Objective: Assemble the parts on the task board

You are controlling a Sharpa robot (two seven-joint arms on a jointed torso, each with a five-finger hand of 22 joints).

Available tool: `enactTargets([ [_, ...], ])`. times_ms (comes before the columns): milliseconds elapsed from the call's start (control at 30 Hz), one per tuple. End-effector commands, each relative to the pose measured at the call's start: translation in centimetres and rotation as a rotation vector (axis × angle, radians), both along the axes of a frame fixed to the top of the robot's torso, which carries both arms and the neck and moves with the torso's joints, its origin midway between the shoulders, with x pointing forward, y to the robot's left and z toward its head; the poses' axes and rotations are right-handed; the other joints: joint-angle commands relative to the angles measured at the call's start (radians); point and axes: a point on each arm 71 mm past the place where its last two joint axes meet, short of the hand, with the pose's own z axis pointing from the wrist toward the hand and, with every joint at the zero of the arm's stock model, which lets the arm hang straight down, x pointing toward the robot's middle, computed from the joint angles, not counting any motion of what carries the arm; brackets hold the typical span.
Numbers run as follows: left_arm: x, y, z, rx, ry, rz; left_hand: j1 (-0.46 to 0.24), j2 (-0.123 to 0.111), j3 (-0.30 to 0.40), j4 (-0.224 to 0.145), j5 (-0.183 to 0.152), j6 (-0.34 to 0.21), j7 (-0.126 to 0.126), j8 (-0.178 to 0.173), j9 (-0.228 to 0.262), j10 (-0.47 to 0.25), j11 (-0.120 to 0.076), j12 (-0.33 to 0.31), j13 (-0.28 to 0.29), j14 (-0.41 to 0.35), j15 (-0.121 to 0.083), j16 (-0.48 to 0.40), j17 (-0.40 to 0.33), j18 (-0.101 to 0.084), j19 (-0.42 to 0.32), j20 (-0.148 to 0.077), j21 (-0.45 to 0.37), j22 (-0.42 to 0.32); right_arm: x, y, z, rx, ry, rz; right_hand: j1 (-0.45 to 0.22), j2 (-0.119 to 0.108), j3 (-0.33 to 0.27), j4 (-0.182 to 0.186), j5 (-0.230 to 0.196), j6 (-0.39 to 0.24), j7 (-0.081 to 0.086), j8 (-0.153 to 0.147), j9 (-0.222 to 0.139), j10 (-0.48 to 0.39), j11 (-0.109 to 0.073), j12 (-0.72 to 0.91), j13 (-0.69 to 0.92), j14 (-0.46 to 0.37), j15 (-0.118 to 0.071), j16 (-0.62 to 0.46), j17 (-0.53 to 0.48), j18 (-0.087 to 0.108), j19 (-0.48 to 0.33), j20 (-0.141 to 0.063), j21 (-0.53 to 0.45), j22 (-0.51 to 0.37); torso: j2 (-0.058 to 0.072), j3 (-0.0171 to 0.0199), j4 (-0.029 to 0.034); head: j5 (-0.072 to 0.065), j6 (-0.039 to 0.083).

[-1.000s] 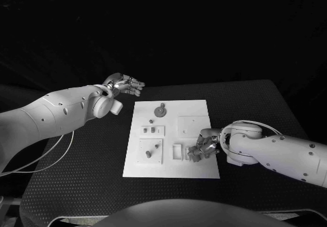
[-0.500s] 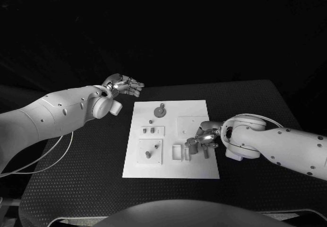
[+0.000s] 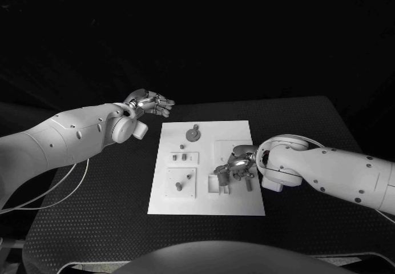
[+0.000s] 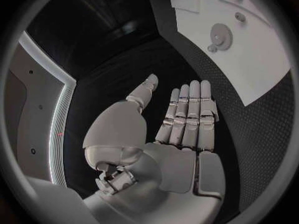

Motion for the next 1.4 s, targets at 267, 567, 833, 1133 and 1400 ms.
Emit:
enactTargets([
  [267,0.0,-0.5,0.1,-0.010,0.002,-0.012,-0.012,-0.001,-0.006,-0.002,-0.003,-0.004,-0.002,-0.003,-0.002,0.001,0.001,0.004,-0.002,0.007,0.002,-0.007,0.002,0.018,0.004,0.000,0.002,0.002,-0.3,1.3,-1.0,-0.012,0.091,0.017,-0.026,0.002,0.184,-0.167,-0.001,0.003,0.001,0.001,0.003,0.007,0.001,-0.007,0.002,0.003,-0.002,-0.005,0.003,0.076,0.005,-0.001,0.001,0.012,-0.001,0.0017,0.0016,0.002,-0.007],
  [567,0.0,-0.6,0.1,-0.011,0.002,-0.015,-0.013,-0.001,-0.006,-0.002,-0.003,-0.004,-0.002,-0.003,-0.002,0.001,0.001,0.005,-0.002,0.007,0.002,-0.007,0.003,0.018,0.004,0.000,0.002,0.002,0.1,1.8,-1.3,-0.076,-0.009,0.063,-0.035,0.005,0.186,-0.161,-0.001,0.002,0.000,0.001,0.004,0.007,0.001,-0.007,0.003,0.003,-0.002,-0.005,0.004,0.076,0.005,-0.002,0.001,0.013,-0.001,0.0020,0.0007,0.004,-0.010],
  [833,0.0,-0.6,0.1,-0.011,0.002,-0.015,-0.014,-0.001,-0.005,-0.002,-0.003,-0.004,-0.002,-0.003,-0.002,0.001,0.001,0.005,-0.002,0.007,0.002,-0.008,0.003,0.018,0.003,0.000,0.002,0.002,-0.1,2.0,-1.8,-0.111,-0.054,0.095,-0.036,0.007,0.190,-0.161,-0.001,0.002,0.000,0.001,0.004,0.007,0.001,-0.007,0.003,0.002,-0.003,-0.006,0.004,0.076,0.005,-0.003,0.002,0.013,-0.001,0.0030,0.0011,0.007,-0.011],
  [1133,0.0,-0.6,0.0,-0.011,0.003,-0.016,-0.016,0.000,-0.005,-0.002,-0.003,-0.004,-0.002,-0.003,-0.002,0.001,0.001,0.005,-0.002,0.007,0.002,-0.008,0.004,0.018,0.003,0.000,0.002,0.002,0.3,1.9,-2.1,-0.123,-0.081,0.086,-0.041,0.004,0.191,-0.160,-0.001,0.001,0.000,0.000,0.005,0.006,0.001,-0.008,0.004,0.002,-0.003,-0.006,0.005,0.076,0.005,-0.003,0.002,0.013,-0.001,0.0027,0.0001,0.009,-0.011],
  [1400,0.0,-0.6,0.0,-0.011,0.004,-0.016,-0.018,0.000,-0.005,-0.001,-0.003,-0.004,-0.002,-0.003,-0.002,0.001,0.001,0.005,-0.003,0.007,0.002,-0.009,0.005,0.018,0.003,0.000,0.002,0.002,0.1,2.3,-2.4,-0.122,-0.079,0.098,-0.045,0.001,0.192,-0.158,-0.002,0.001,0.000,0.001,0.006,0.006,0.000,-0.008,0.004,0.002,-0.004,-0.007,0.005,0.076,0.006,-0.004,0.002,0.013,-0.001,0.0025,0.0011,0.011,-0.011],
])
